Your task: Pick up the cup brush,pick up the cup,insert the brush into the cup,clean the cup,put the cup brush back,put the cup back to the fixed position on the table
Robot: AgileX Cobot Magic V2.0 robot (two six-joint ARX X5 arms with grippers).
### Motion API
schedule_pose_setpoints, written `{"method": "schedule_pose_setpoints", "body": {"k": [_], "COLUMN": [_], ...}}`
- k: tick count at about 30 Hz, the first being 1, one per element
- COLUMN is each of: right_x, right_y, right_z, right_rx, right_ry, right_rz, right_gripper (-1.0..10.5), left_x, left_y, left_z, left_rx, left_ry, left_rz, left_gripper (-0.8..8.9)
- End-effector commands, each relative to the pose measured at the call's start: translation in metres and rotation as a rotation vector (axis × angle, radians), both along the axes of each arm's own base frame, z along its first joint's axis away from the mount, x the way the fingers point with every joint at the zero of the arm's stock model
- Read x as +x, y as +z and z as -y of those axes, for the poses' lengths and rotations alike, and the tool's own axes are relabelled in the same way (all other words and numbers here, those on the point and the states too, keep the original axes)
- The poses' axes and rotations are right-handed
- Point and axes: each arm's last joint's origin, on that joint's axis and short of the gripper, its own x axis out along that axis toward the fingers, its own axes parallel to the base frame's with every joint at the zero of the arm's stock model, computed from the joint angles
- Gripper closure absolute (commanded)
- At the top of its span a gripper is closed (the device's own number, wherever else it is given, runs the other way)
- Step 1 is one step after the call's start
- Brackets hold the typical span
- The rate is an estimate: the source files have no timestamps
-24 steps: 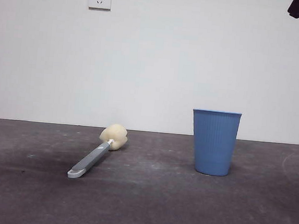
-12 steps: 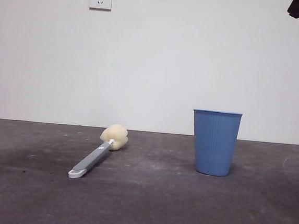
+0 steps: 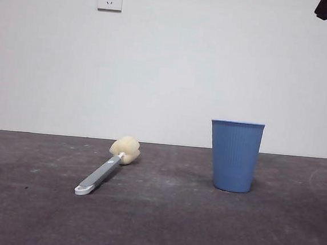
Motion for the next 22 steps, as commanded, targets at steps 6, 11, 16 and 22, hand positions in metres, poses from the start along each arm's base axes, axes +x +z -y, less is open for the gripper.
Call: {"method": "schedule_pose_setpoints", "body": {"k": [6,11,16,22], "right_x": [0.000,0.000,0.000,0.000], "right_y": [0.000,0.000,0.000,0.000], "right_z": [0.000,0.000,0.000,0.000], "right_rx": [0.001,0.001,0.001,0.001], "right_ry": [-0.001,-0.001,-0.001,-0.001], "right_rz": [0.002,0.002,0.002,0.002], "right_gripper": [9.5,9.5,9.5,9.5], "left_x": [0.004,0.005,0.005,0.003], "left_y": [-0.080,-0.112,-0.129,-0.142], "left_z": [-0.004,-0.005,-0.005,-0.005], "left_rx": [-0.022,-0.057,-0.070,-0.074], "left_ry": [0.037,0.056,0.054,0.058], "left_rz": [-0.124,-0.176,-0.210,-0.340], "left_gripper": [8.16,8.16,8.16,8.16]}}
